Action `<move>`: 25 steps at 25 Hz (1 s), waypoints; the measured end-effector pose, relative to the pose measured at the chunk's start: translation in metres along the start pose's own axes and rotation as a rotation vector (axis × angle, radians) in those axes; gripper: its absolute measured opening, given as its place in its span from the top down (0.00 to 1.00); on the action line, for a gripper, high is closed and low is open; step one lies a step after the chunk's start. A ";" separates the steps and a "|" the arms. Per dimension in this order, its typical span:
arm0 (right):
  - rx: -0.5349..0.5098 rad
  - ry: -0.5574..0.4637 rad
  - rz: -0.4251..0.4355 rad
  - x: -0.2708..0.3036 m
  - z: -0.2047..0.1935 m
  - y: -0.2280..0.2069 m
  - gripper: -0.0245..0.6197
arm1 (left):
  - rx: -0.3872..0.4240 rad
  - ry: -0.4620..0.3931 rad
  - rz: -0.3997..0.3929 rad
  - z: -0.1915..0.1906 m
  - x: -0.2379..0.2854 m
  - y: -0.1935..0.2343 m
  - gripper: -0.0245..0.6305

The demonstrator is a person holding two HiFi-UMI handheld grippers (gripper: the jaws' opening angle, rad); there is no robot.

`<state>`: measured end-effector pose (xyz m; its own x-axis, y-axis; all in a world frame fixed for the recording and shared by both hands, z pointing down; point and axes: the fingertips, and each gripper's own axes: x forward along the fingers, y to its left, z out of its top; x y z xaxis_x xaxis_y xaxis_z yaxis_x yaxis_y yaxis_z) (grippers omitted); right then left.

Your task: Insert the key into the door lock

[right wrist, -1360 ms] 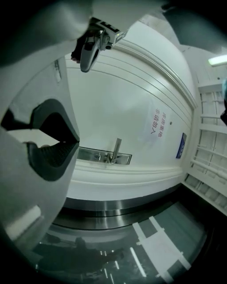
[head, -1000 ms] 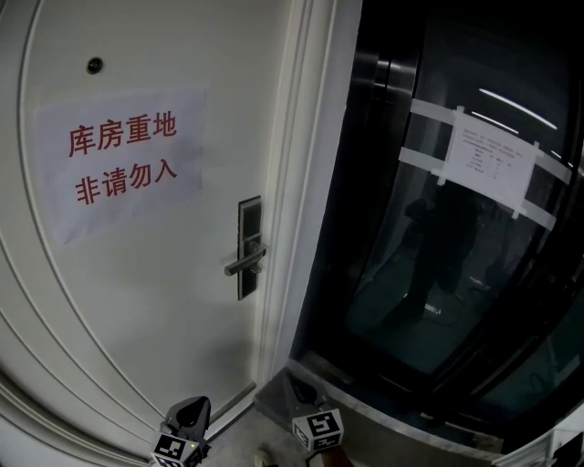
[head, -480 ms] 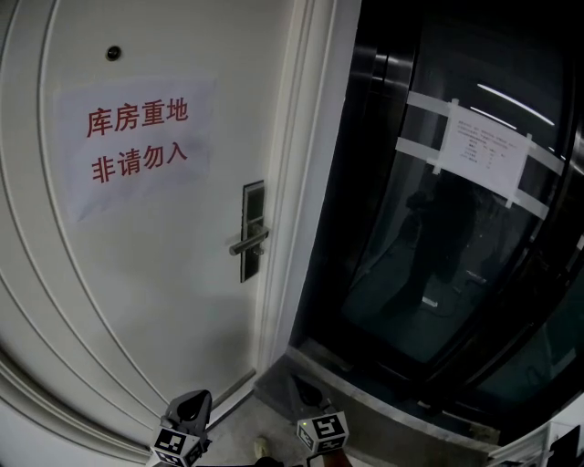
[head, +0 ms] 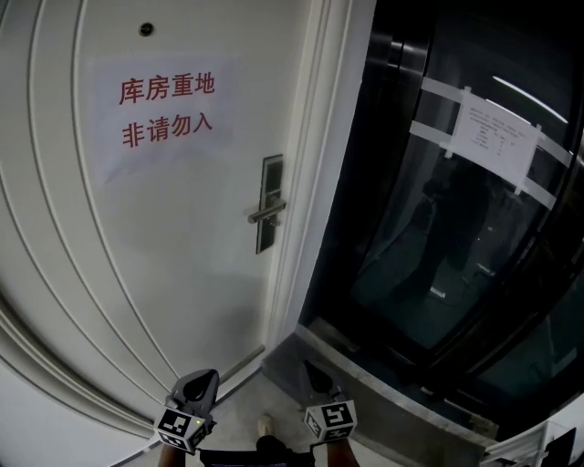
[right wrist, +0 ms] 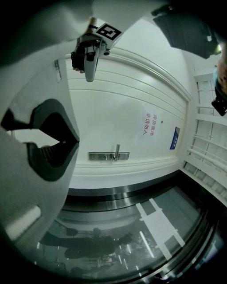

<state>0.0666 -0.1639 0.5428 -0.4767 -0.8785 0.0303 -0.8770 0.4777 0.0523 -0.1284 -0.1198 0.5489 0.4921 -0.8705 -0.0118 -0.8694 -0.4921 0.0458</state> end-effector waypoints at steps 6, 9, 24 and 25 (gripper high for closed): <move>-0.012 -0.003 -0.003 -0.014 0.001 0.006 0.96 | -0.002 -0.012 0.006 0.002 -0.014 -0.006 0.96; -0.017 -0.003 -0.005 -0.019 0.002 0.007 0.96 | -0.009 -0.017 0.008 0.009 -0.016 -0.011 0.96; -0.013 -0.007 -0.010 -0.021 0.001 0.008 0.96 | -0.001 -0.012 0.000 0.008 -0.018 -0.012 0.96; -0.013 -0.006 -0.009 -0.021 0.000 0.009 0.96 | 0.004 -0.014 0.001 0.006 -0.018 -0.011 0.96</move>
<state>0.0691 -0.1412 0.5423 -0.4694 -0.8827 0.0238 -0.8803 0.4699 0.0653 -0.1284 -0.0985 0.5423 0.4902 -0.8712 -0.0253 -0.8703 -0.4908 0.0413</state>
